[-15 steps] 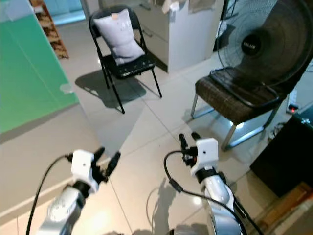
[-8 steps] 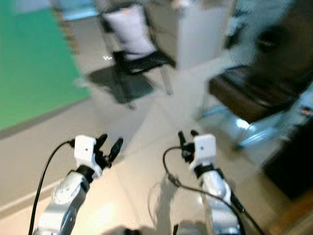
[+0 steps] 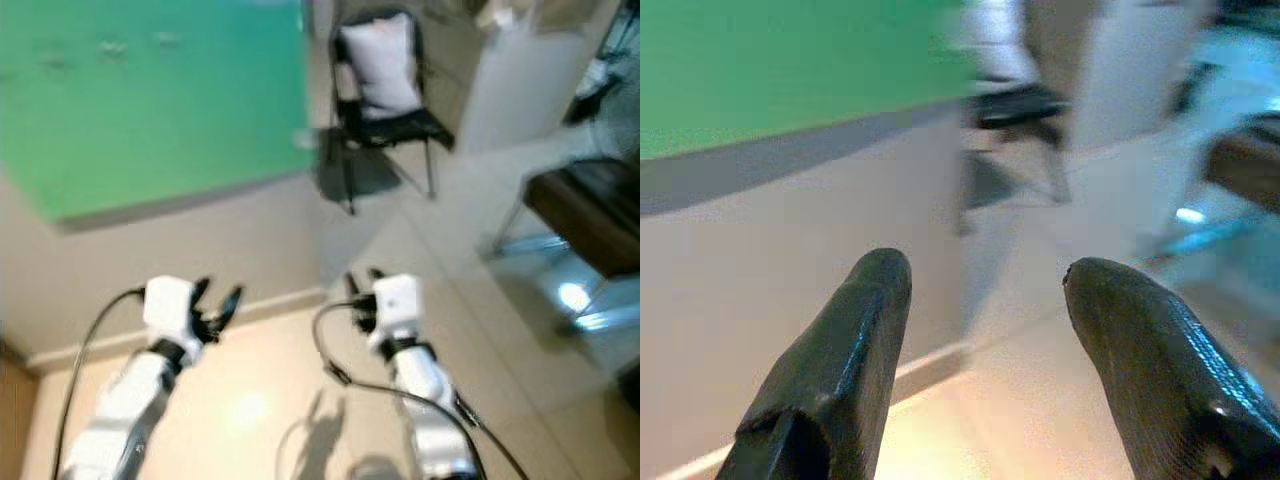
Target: Hang keys on a hook
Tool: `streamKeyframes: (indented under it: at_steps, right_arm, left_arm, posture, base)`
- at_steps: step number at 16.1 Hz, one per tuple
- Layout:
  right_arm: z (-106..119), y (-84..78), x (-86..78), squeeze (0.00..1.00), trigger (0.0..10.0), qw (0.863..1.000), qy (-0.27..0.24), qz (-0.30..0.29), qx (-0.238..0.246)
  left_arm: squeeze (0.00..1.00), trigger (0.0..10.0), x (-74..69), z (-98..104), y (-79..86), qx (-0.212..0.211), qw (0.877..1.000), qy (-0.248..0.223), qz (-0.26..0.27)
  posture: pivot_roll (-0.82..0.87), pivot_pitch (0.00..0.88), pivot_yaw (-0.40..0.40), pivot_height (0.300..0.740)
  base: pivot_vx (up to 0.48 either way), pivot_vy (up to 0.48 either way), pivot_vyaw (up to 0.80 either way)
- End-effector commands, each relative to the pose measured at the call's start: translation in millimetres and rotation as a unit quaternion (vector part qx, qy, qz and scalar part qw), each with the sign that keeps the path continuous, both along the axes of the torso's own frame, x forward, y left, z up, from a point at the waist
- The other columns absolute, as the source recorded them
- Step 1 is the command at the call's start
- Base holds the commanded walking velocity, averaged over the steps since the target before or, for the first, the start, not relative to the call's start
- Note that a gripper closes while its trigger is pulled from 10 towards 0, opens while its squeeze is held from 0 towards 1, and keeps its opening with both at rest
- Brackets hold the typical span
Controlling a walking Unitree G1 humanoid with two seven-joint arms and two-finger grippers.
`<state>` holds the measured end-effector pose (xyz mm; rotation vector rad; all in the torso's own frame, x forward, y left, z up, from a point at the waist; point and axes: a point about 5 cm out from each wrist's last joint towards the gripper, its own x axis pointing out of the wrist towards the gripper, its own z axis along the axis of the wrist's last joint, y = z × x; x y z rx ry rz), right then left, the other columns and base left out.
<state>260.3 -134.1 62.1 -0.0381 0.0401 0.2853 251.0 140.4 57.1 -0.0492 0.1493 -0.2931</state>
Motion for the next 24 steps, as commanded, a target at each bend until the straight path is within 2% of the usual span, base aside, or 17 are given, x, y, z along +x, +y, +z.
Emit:
streamKeyframes:
  at_steps: [1,5,6,11,20,22,24]
  right_arm:
    - [-6.4,-9.2,-0.8,0.00,10.0,1.000,0.019,-0.014,-0.007]
    - [-7.8,-8.8,-0.7,0.00,10.0,1.000,0.022,-0.016,-0.008]
    - [-9.1,-9.0,-1.2,0.00,10.0,1.000,0.024,-0.019,-0.006]
    - [-12.8,-8.9,-4.5,0.00,10.0,0.999,0.029,-0.020,0.000]
    - [-17.4,-7.8,-7.1,0.00,10.0,0.999,0.037,-0.011,-0.002]
    - [-16.7,-6.8,-6.4,0.00,10.0,0.999,0.035,-0.004,-0.009]
    - [-14.8,-5.5,-6.1,0.00,10.0,1.000,0.030,0.002,-0.007]
  left_arm:
    - [0.00,10.0,2.4,-0.4,-6.0,0.003,1.000,0.005,-0.004]
    - [0.00,10.0,4.0,-2.0,-4.5,0.016,1.000,0.006,0.000]
    - [0.00,10.0,3.4,-2.0,-5.7,0.028,1.000,0.003,-0.004]
    - [0.00,10.0,3.5,-3.9,-2.9,0.017,1.000,0.010,0.006]
    - [0.00,10.0,2.1,-6.8,-3.2,0.033,0.999,0.009,0.004]
    - [0.00,10.0,2.4,-8.0,-4.5,0.041,0.999,0.011,0.006]
    - [0.00,10.0,2.3,-6.9,-7.0,0.043,0.999,0.006,0.001]
  posture:
    - [-0.20,0.042,0.098,0.732]
    - [-0.20,0.055,0.098,0.732]
    - [-0.20,0.057,0.100,0.732]
    - [-0.20,0.052,0.107,0.732]
    - [-0.19,0.038,0.109,0.732]
    - [-0.18,0.037,0.103,0.732]
    - [-0.18,0.042,0.104,0.732]
  base:
    - [0.000,0.472,0.00]
    - [0.000,0.000,0.00]
    - [0.000,0.476,0.00]
    - [0.000,0.478,0.00]
    - [0.000,0.477,0.00]
    - [0.000,0.000,0.00]
    - [0.000,0.000,0.78]
